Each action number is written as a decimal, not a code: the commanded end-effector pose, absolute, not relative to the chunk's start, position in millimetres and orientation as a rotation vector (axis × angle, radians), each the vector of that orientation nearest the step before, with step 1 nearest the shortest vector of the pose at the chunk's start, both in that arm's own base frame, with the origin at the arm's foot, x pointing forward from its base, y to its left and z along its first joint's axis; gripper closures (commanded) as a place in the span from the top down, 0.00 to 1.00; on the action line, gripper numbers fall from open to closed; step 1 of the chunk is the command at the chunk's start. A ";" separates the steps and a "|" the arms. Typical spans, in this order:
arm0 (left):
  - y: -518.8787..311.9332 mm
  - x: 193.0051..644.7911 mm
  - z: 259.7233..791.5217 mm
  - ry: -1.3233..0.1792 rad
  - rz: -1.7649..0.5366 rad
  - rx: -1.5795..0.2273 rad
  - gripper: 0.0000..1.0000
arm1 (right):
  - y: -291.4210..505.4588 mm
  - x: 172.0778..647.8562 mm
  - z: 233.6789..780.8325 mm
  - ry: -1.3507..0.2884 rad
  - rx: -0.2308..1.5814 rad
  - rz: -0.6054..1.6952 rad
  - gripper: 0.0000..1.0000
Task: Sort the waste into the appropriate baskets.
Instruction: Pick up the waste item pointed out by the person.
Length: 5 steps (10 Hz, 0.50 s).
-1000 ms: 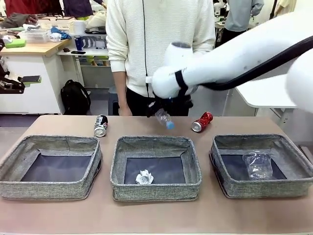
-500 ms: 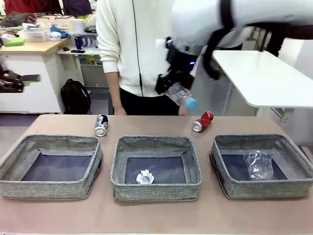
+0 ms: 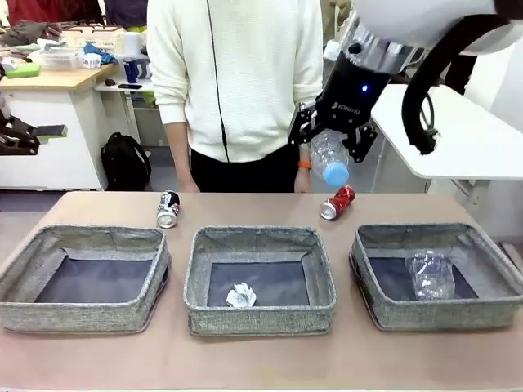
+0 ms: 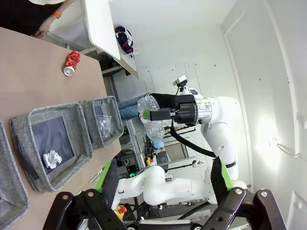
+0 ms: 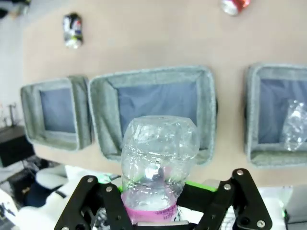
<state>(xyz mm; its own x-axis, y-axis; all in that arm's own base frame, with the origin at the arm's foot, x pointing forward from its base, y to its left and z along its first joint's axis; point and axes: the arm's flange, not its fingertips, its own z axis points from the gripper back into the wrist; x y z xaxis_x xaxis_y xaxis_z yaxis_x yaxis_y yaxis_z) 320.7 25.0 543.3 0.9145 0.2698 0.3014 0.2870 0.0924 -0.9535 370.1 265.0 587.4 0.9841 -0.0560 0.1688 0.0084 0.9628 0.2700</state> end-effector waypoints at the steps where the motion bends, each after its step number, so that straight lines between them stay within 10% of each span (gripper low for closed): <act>1: 25.8 318.5 544.1 -0.452 -0.022 -1.499 1.00 | 270.3 387.3 586.5 -0.147 0.265 0.053 0.00; 5: 25.8 318.5 544.1 -0.452 -0.022 -1.499 1.00 | 343.2 376.9 638.2 -0.201 0.329 -0.027 0.00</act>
<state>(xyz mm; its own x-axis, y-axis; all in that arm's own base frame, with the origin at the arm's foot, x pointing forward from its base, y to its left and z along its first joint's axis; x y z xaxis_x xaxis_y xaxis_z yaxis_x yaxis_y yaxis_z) 321.2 25.1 542.7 0.9151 0.2698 0.2995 0.2852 0.0918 -0.9541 374.1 315.6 611.5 0.9843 -0.0302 0.1738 -0.0317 0.9388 0.3430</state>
